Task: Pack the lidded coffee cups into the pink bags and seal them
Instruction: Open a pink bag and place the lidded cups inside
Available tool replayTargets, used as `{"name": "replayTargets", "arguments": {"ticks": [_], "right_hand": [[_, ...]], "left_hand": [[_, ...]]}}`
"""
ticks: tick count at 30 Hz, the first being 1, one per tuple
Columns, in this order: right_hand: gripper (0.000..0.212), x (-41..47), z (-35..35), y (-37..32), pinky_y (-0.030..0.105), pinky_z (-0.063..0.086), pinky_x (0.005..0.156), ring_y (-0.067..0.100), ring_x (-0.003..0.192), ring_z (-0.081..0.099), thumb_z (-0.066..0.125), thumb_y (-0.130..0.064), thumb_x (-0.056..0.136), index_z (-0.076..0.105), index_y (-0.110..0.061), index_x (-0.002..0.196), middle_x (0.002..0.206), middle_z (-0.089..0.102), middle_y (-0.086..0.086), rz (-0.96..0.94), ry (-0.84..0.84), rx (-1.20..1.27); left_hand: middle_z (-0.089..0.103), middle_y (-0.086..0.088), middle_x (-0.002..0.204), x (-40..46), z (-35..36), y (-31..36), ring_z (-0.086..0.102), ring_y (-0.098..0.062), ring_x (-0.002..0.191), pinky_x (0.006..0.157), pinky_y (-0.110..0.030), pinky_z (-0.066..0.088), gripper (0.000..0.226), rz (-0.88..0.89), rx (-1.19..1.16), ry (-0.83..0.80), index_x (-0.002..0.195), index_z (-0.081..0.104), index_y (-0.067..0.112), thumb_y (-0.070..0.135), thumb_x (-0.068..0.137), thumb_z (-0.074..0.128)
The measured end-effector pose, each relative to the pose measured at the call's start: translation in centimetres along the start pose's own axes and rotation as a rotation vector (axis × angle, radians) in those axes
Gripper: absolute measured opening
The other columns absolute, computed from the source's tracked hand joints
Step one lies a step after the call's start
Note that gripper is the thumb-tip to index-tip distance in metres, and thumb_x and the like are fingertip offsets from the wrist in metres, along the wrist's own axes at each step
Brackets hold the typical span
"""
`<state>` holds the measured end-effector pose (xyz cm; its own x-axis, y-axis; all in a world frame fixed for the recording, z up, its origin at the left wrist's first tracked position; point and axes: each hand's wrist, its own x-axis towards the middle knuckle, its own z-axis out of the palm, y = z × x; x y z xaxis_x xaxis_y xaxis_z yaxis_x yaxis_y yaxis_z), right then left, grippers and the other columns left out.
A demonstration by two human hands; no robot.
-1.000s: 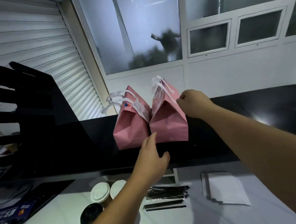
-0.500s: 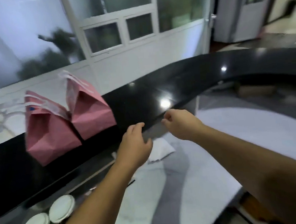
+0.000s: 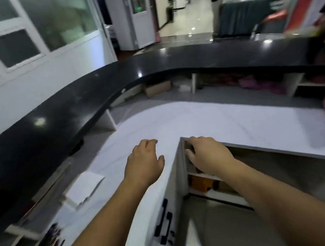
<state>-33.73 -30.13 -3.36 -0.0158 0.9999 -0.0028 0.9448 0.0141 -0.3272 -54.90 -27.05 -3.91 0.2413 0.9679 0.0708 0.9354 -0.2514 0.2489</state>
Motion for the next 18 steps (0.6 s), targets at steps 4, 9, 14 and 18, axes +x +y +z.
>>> {"name": "replayTargets", "arguments": {"ticks": [4,9,14,18], "right_hand": [[0.041,-2.0,-2.8,9.0,0.045,0.056,0.084,0.028,0.105,0.061,0.043,-0.047,0.102,0.056,-0.021,0.13,0.117,0.067,0.003,0.165,0.046,0.019],[0.044,-5.0,-6.8,20.6,0.044,0.054,0.086,0.028,0.111,0.06,0.042,-0.046,0.103,0.052,-0.022,0.139,0.125,0.065,0.002,0.372,0.129,0.037],[0.044,-8.2,-10.4,30.2,0.042,0.052,0.086,0.03,0.113,0.06,0.045,-0.045,0.101,0.055,-0.022,0.137,0.126,0.066,0.003,0.546,0.21,0.045],[0.043,-10.4,-12.4,36.3,0.046,0.054,0.091,0.031,0.116,0.06,0.048,-0.044,0.1,0.057,-0.02,0.134,0.126,0.066,0.004,0.678,0.264,0.067]], "left_hand": [[0.046,0.001,0.149,3.8,2.3,9.0,0.049,-0.026,0.129,0.103,-0.04,0.046,0.055,0.151,0.063,-0.024,0.151,0.042,0.023,0.042,0.099,0.052],[0.046,0.001,0.152,7.5,5.6,22.0,0.048,-0.024,0.133,0.105,-0.041,0.046,0.057,0.344,0.098,-0.055,0.151,0.041,0.026,0.045,0.099,0.052],[0.045,0.002,0.153,9.8,8.4,33.0,0.048,-0.024,0.133,0.104,-0.041,0.046,0.056,0.494,0.073,-0.102,0.152,0.04,0.026,0.045,0.1,0.05],[0.048,0.002,0.151,11.6,10.7,40.1,0.05,-0.024,0.13,0.101,-0.041,0.048,0.056,0.597,0.037,-0.156,0.151,0.041,0.025,0.046,0.1,0.05]]}}
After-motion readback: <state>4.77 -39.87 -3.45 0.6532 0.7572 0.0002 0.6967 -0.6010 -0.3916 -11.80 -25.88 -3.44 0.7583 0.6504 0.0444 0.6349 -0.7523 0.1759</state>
